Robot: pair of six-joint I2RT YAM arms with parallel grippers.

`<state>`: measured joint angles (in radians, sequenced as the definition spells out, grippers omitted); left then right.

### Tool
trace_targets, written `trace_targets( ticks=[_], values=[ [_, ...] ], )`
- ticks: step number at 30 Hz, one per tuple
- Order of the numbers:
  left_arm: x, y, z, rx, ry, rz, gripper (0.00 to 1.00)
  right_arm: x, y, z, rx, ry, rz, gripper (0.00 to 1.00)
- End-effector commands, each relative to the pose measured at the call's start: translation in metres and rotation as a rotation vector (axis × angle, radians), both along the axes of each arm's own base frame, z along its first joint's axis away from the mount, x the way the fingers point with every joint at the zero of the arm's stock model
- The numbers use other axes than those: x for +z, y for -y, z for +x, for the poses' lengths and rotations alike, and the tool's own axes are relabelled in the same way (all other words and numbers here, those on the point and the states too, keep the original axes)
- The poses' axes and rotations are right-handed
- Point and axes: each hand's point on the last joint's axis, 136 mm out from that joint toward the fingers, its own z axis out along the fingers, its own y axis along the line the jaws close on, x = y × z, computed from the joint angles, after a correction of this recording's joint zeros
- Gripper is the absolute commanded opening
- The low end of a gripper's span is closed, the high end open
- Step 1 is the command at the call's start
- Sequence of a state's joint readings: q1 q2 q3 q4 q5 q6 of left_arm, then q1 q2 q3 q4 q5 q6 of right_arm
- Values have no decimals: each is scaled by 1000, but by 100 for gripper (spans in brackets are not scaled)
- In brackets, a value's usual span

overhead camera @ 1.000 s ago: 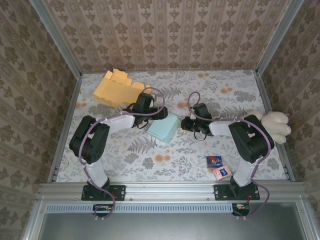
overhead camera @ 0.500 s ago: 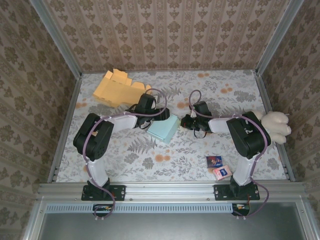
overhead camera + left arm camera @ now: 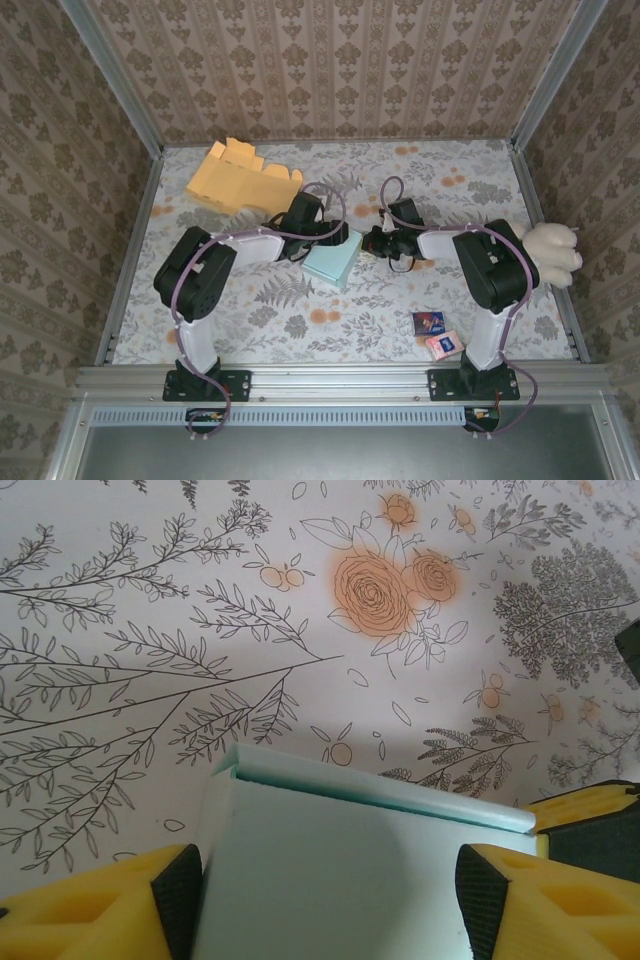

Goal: Fold the paper box

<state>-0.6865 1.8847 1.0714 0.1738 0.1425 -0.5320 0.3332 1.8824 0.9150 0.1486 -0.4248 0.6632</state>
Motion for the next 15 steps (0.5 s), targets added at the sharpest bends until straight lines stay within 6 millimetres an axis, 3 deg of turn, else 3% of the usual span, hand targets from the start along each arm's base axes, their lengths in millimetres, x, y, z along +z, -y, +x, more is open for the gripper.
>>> trace_targets(
  ticks=[1,9,15],
  values=[
    [2,59,-44,-183,-80,-126,67,-28,-5,-8,15,-53,-9,0],
    [16,94,-85,-307,-160,-326,65,-27,-6,-6,1,-18,50,0],
    [23,84,-86,-276,-115,-279,64,-25,-1,-5,-46,1,63,0]
  ],
)
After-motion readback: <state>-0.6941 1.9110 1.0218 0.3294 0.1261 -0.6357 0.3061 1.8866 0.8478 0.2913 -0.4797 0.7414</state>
